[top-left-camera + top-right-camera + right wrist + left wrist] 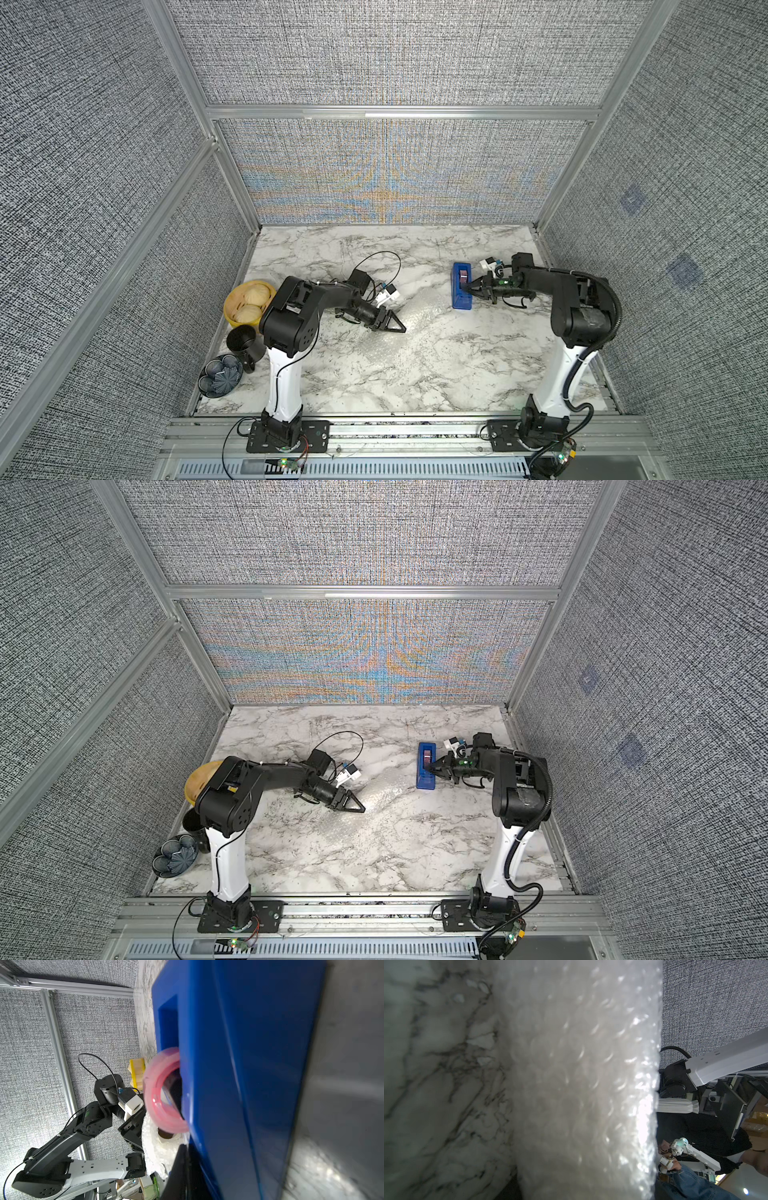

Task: Wrap vases in bubble wrap
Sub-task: Tear off the tape using the Tape Cutter.

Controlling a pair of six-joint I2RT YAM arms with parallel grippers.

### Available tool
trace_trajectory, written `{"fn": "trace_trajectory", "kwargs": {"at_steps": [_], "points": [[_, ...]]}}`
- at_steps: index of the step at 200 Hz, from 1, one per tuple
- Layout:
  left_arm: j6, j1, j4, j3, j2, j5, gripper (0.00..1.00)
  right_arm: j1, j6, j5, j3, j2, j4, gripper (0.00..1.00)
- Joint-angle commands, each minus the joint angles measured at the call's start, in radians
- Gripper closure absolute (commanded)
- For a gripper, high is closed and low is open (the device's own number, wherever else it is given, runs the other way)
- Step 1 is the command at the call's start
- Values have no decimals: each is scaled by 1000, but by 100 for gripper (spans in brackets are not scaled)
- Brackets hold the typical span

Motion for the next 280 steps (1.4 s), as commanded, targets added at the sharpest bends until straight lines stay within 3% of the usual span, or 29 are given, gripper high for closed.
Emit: {"fn": "trace_trajectory", "kwargs": {"at_steps": [1,36,60,133,160,177,211,219,233,254,280], "points": [[5,5,-31,-21,9,-346,40,-13,155,-66,-42,-41,172,100],[0,4,-28,-21,4,-358,40,-17,291,-108,-36,-94,276,100],[0,4,-29,-20,4,-358,40,-22,510,-138,-79,-116,528,100],[1,5,-28,-28,-1,-352,40,-23,391,-89,-43,-81,265,100],[5,4,-25,-34,-4,-351,40,-5,459,-86,-164,-164,341,100],[2,4,-17,-34,6,-344,40,-13,451,-82,-252,-136,329,100],[0,3,-12,-35,12,-345,40,3,992,-83,-417,-201,925,100],[2,2,-17,-33,11,-348,40,2,1023,-70,-410,-233,931,100],[5,2,-16,-32,6,-357,40,1,962,-70,-380,-266,800,100],[6,0,-11,-34,0,-377,40,8,1197,-70,-436,-276,1116,100],[0,-1,9,-36,7,-377,41,-3,989,-80,-426,-280,864,100]]}}
